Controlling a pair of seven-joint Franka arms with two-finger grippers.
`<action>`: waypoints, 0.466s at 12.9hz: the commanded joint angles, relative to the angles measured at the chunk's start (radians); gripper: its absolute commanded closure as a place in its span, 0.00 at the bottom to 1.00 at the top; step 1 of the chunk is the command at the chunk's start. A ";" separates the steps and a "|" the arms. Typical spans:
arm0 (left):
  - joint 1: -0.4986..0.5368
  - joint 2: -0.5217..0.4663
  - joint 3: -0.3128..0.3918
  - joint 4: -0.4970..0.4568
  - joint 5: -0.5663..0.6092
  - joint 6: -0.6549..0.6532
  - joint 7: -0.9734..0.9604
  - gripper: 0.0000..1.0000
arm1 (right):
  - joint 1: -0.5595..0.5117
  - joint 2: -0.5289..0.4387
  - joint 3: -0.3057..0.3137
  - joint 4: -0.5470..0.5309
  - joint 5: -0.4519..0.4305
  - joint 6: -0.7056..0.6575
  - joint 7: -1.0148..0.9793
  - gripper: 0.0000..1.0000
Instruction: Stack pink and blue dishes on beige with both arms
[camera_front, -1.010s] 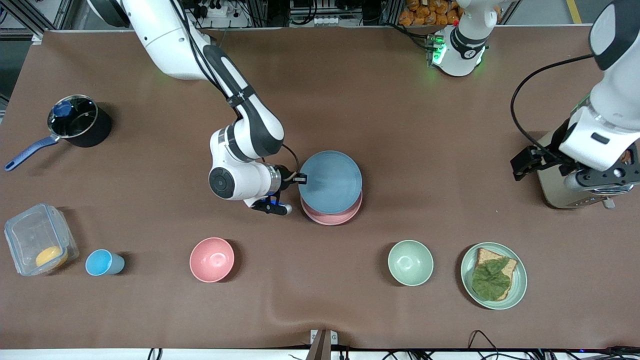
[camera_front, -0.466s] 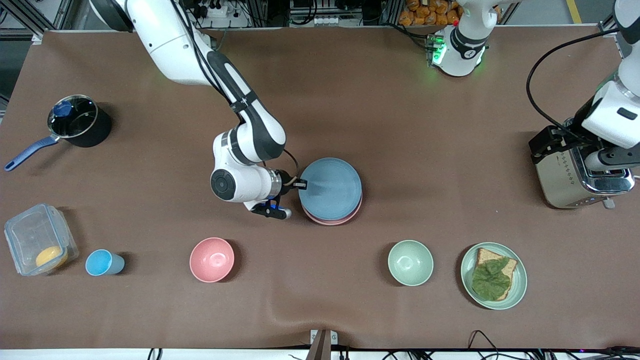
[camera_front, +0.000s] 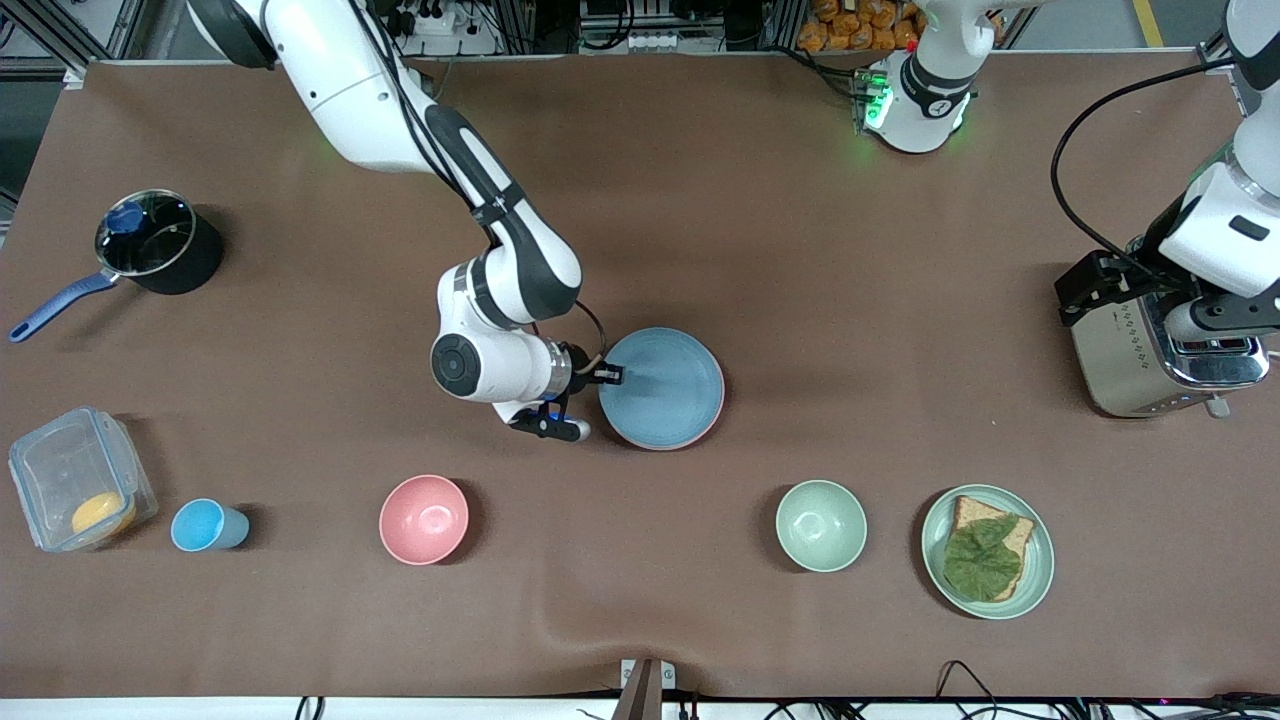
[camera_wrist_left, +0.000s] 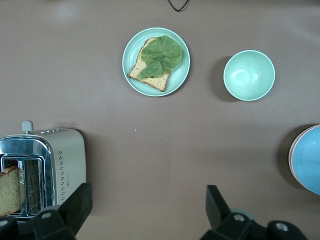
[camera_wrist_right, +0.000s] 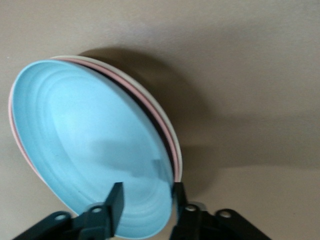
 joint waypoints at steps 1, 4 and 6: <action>0.006 -0.018 0.009 -0.016 -0.017 -0.011 0.033 0.00 | -0.007 -0.003 -0.013 0.049 0.013 -0.015 -0.009 0.00; 0.006 -0.016 0.012 -0.016 -0.017 -0.011 0.029 0.00 | -0.046 -0.019 -0.020 0.053 0.009 -0.064 -0.018 0.00; 0.012 -0.016 0.015 -0.016 -0.018 -0.011 0.031 0.00 | -0.084 -0.033 -0.021 0.053 -0.020 -0.110 -0.022 0.00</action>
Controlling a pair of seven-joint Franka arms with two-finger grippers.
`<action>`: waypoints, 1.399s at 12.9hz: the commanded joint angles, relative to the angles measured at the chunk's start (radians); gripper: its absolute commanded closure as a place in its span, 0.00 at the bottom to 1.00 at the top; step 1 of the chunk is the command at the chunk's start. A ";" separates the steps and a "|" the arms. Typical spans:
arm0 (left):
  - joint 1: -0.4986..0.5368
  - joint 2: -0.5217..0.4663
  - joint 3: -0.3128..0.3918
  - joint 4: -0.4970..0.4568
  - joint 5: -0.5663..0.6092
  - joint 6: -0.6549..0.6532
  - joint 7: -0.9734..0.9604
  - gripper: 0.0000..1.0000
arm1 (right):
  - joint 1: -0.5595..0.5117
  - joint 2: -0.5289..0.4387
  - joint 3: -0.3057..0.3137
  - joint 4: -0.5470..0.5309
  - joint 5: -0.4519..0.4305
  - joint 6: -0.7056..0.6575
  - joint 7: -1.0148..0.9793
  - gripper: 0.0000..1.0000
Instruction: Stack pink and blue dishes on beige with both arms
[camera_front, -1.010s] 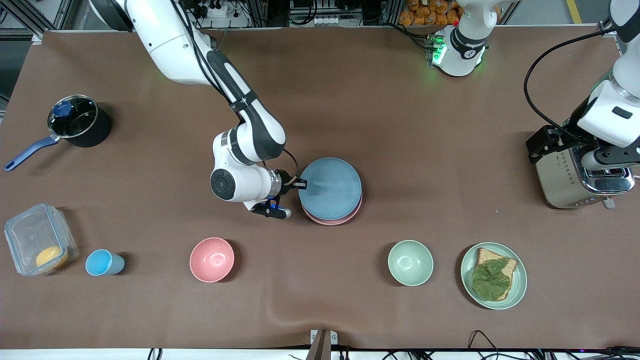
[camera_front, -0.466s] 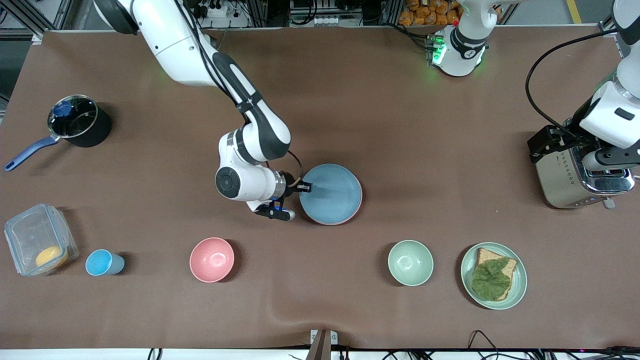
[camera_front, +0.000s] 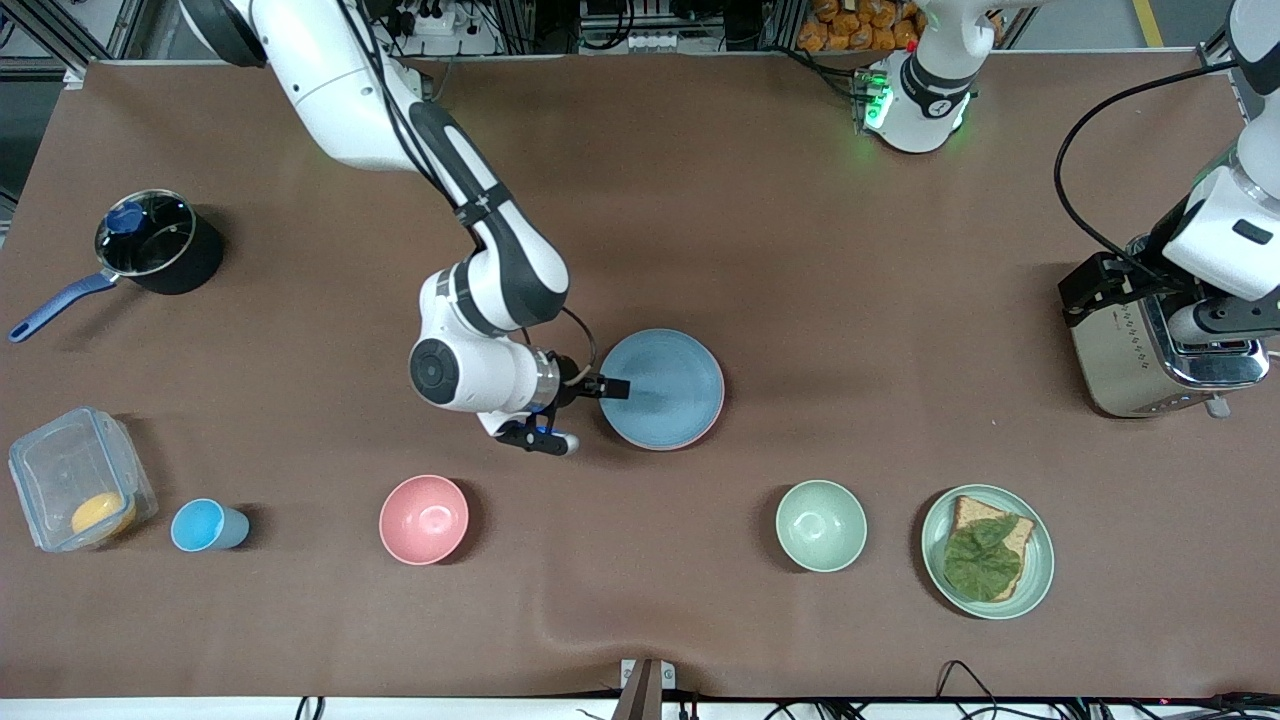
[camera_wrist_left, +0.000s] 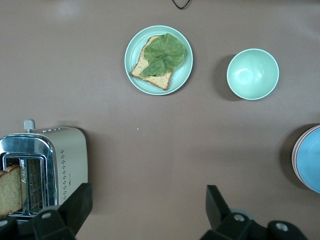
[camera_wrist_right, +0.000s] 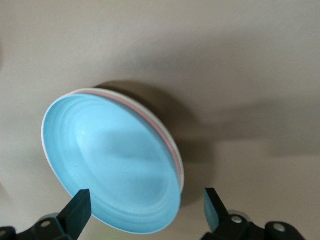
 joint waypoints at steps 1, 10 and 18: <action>0.016 -0.016 0.007 -0.011 -0.020 -0.010 0.026 0.00 | -0.070 -0.042 0.009 -0.004 -0.055 -0.070 -0.016 0.00; 0.018 -0.021 0.007 -0.009 -0.052 -0.036 0.056 0.00 | -0.325 -0.281 0.003 -0.070 -0.336 -0.376 -0.105 0.00; 0.055 -0.024 0.005 -0.008 -0.103 -0.082 0.058 0.00 | -0.516 -0.606 0.053 -0.200 -0.636 -0.399 -0.109 0.00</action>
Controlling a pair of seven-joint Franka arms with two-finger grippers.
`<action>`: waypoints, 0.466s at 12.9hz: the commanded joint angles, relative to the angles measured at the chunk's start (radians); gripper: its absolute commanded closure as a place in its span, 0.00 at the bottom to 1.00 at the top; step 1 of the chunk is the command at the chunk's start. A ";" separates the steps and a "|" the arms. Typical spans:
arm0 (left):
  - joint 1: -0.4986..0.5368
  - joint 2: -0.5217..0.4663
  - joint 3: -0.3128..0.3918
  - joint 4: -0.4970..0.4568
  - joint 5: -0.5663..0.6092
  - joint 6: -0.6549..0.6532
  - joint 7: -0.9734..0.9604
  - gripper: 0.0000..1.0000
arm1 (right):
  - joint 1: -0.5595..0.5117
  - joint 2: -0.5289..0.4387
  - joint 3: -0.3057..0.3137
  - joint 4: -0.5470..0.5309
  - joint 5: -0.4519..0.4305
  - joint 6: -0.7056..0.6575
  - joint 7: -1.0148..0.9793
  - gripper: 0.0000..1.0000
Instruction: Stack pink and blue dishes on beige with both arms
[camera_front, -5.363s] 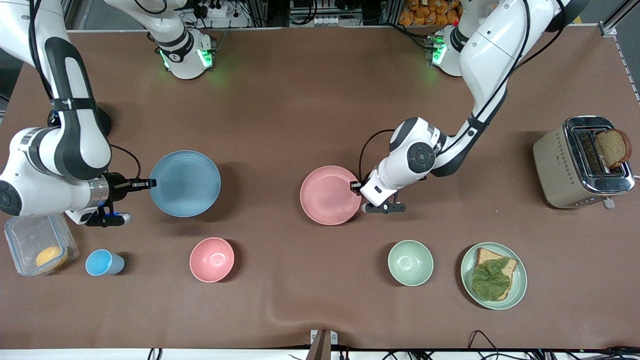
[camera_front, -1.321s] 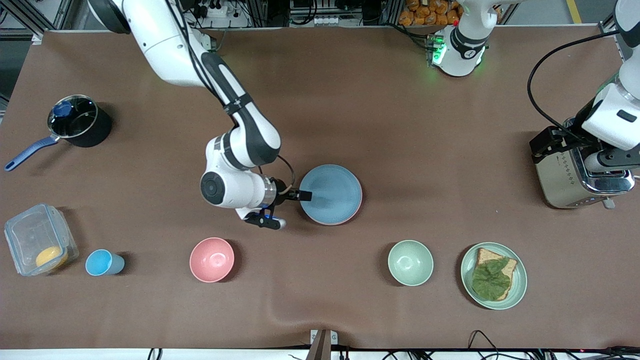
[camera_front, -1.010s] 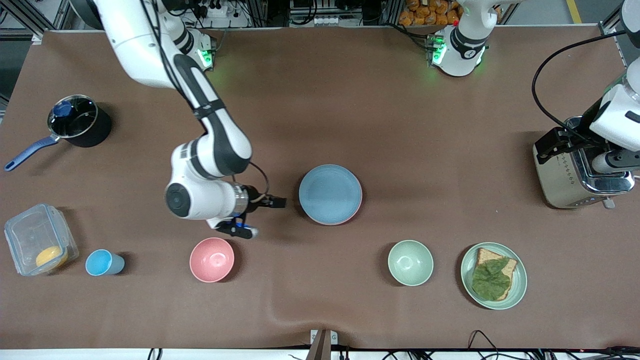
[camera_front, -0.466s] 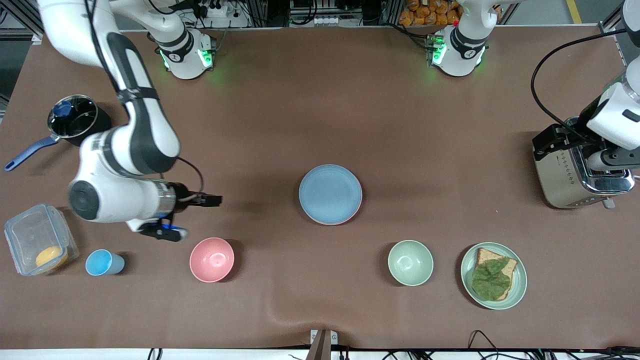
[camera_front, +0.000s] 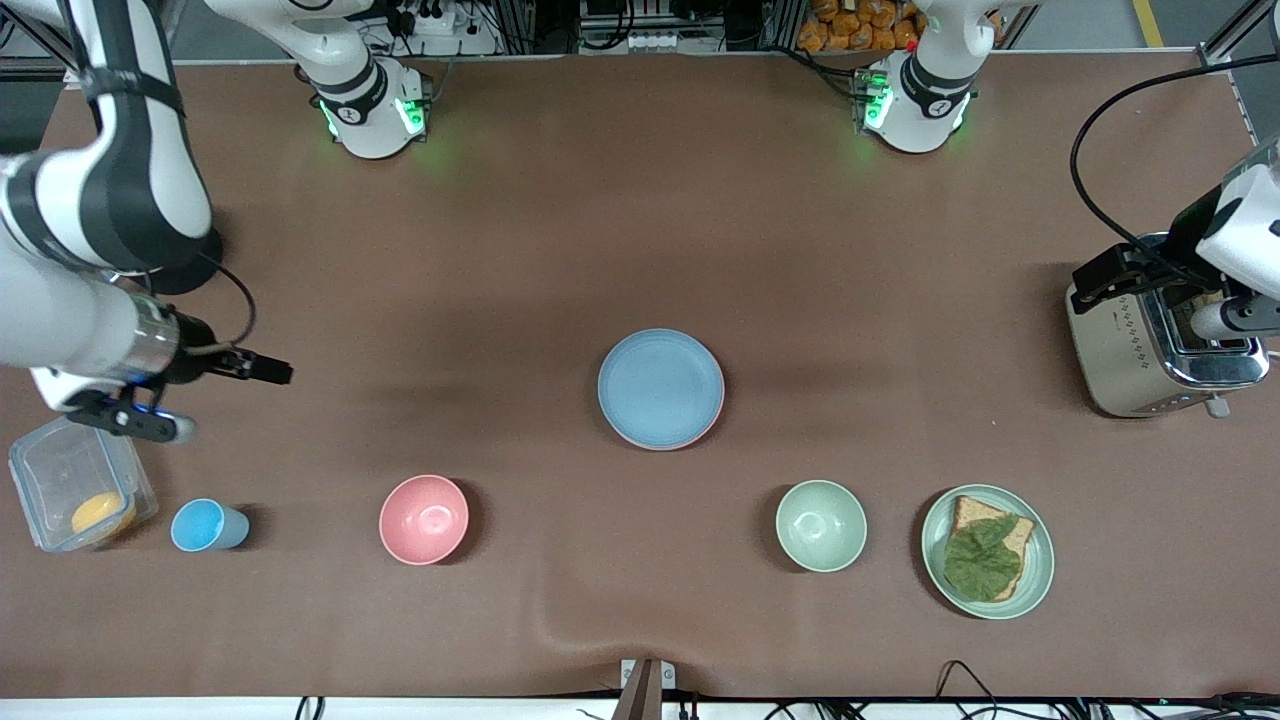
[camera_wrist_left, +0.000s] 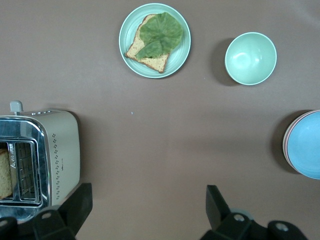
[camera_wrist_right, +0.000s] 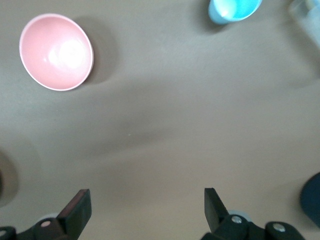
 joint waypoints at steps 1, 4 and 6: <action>0.008 -0.018 0.000 -0.004 -0.023 -0.016 0.024 0.00 | -0.039 -0.142 0.031 -0.064 -0.037 -0.027 0.008 0.00; 0.005 -0.013 -0.001 -0.002 -0.017 -0.016 0.021 0.00 | -0.065 -0.221 0.028 -0.031 -0.038 -0.114 0.002 0.00; 0.008 -0.015 -0.001 -0.001 -0.018 -0.016 0.023 0.00 | -0.065 -0.218 0.028 0.046 -0.041 -0.219 -0.013 0.00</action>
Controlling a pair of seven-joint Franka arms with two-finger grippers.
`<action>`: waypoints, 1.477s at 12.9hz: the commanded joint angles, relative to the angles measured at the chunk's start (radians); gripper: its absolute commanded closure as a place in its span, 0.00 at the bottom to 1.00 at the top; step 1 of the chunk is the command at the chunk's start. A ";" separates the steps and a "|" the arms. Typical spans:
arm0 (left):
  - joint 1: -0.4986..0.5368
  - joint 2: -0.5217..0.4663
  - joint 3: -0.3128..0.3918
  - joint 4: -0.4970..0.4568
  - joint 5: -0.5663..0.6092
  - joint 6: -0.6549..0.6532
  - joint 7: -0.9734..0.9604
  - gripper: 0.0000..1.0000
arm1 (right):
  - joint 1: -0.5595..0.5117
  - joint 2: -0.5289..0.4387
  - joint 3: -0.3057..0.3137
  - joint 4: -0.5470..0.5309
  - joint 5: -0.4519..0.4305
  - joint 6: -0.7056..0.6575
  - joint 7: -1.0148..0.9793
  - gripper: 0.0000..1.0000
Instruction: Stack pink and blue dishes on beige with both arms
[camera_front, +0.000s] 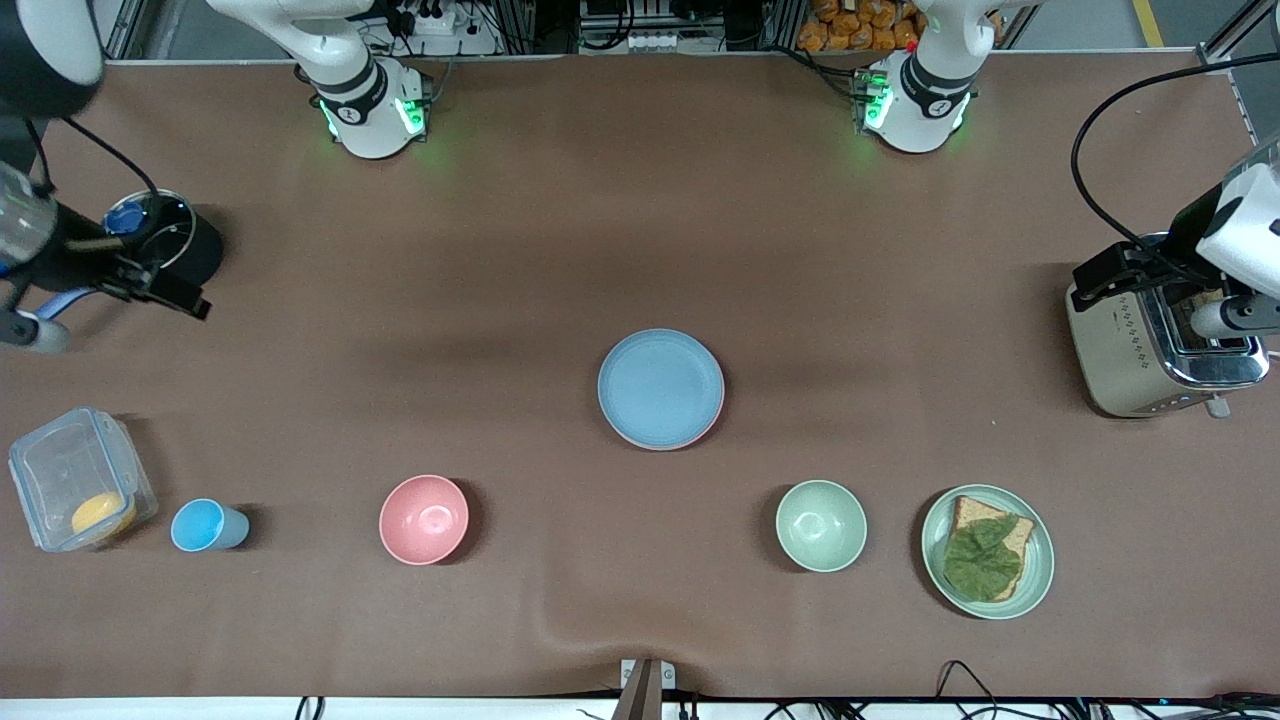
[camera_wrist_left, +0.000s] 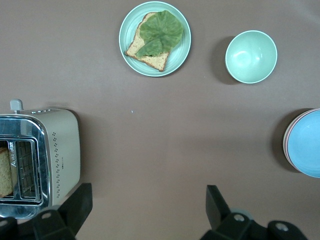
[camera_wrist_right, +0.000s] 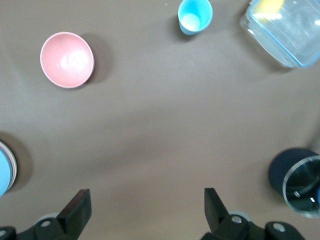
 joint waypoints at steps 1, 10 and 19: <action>0.008 -0.017 0.001 -0.003 -0.020 -0.014 0.024 0.00 | -0.025 -0.008 0.025 0.061 -0.031 -0.080 -0.045 0.00; 0.059 -0.051 0.007 -0.003 -0.044 -0.030 0.034 0.00 | -0.048 -0.007 0.005 0.063 -0.051 -0.079 -0.220 0.00; -0.065 -0.064 0.109 -0.017 -0.037 -0.060 0.050 0.00 | -0.036 0.004 0.008 0.066 -0.049 -0.076 -0.207 0.00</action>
